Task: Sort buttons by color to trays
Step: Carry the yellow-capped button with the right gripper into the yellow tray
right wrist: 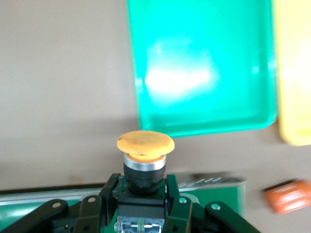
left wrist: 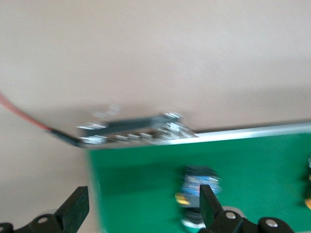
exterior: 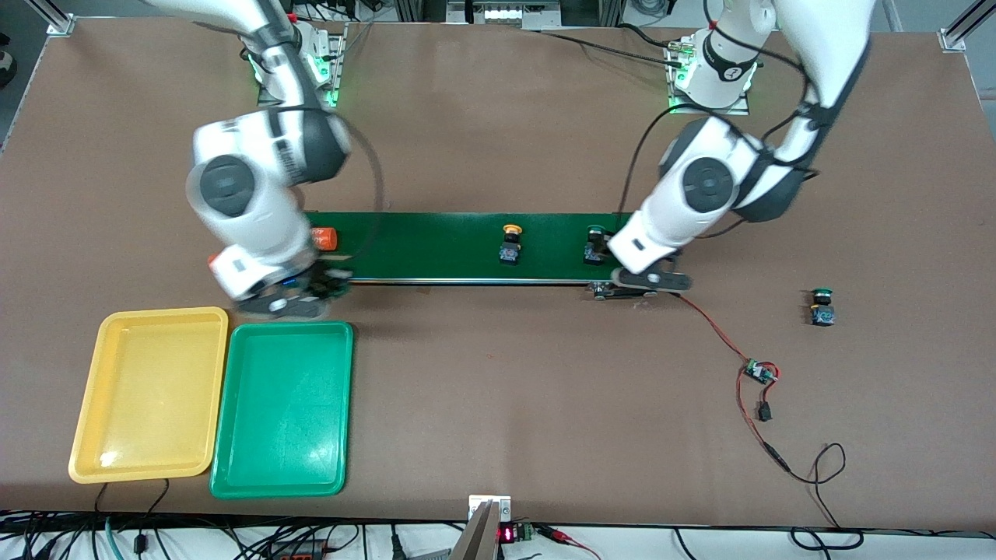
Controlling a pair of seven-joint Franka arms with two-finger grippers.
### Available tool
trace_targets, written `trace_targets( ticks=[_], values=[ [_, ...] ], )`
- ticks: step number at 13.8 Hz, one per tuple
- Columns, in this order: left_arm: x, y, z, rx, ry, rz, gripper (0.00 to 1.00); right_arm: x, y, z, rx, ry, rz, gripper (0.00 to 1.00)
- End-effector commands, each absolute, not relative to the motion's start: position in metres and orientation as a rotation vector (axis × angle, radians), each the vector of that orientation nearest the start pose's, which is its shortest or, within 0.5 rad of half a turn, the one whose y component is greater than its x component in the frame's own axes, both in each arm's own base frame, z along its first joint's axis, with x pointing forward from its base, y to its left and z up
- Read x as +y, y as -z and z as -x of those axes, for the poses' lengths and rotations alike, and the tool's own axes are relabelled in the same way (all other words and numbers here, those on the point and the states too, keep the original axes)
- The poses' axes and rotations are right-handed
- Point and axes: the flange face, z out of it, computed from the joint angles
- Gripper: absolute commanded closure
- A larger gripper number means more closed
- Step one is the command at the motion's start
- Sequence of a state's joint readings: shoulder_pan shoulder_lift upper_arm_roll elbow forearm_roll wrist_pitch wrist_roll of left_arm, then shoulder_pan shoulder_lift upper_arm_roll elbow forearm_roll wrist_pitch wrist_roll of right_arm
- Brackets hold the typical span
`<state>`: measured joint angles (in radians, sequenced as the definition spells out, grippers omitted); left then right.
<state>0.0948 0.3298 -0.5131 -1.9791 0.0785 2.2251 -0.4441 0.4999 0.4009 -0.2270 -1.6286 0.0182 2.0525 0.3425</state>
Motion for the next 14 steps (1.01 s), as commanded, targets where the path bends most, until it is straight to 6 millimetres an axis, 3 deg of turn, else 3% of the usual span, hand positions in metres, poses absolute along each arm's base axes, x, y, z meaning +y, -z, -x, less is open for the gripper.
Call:
trace_targets(
  ticks=[1, 3, 5, 7, 9, 11, 13, 14],
  values=[
    [-0.122, -0.315, -0.576, -0.261, -0.155, 3.175, 0.0, 0.135, -0.374, -0.691, -0.018, 0.043, 3.244, 0.92],
    [-0.067, -0.305, -0.581, -0.395, -0.217, 3.148, 0.0, 0.064, -0.365, -0.716, -0.029, 0.047, 3.254, 0.92],
    [-0.013, -0.302, -0.585, -0.54, -0.232, 3.126, 0.0, -0.001, -0.328, -0.727, -0.158, 0.019, 3.267, 0.92],
    [0.033, -0.288, -0.587, -0.491, -0.209, 3.05, 0.0, -0.045, -0.299, -0.738, -0.204, 0.134, 3.282, 0.92],
    [0.088, -0.273, -0.597, -0.397, -0.194, 2.986, 0.0, -0.071, -0.268, -0.741, -0.247, 0.158, 3.294, 0.92],
    [0.13, -0.251, -0.599, -0.319, -0.24, 3.027, 0.0, -0.088, -0.24, -0.744, -0.257, 0.23, 3.305, 0.92],
    [0.157, -0.238, -0.607, -0.215, -0.214, 3.072, 0.0, -0.112, -0.208, -0.743, -0.219, 0.281, 3.32, 0.87],
    [0.165, -0.23, -0.607, -0.195, -0.22, 3.091, 0.0, -0.125, -0.202, -0.743, -0.209, 0.318, 3.324, 0.86]
  ],
)
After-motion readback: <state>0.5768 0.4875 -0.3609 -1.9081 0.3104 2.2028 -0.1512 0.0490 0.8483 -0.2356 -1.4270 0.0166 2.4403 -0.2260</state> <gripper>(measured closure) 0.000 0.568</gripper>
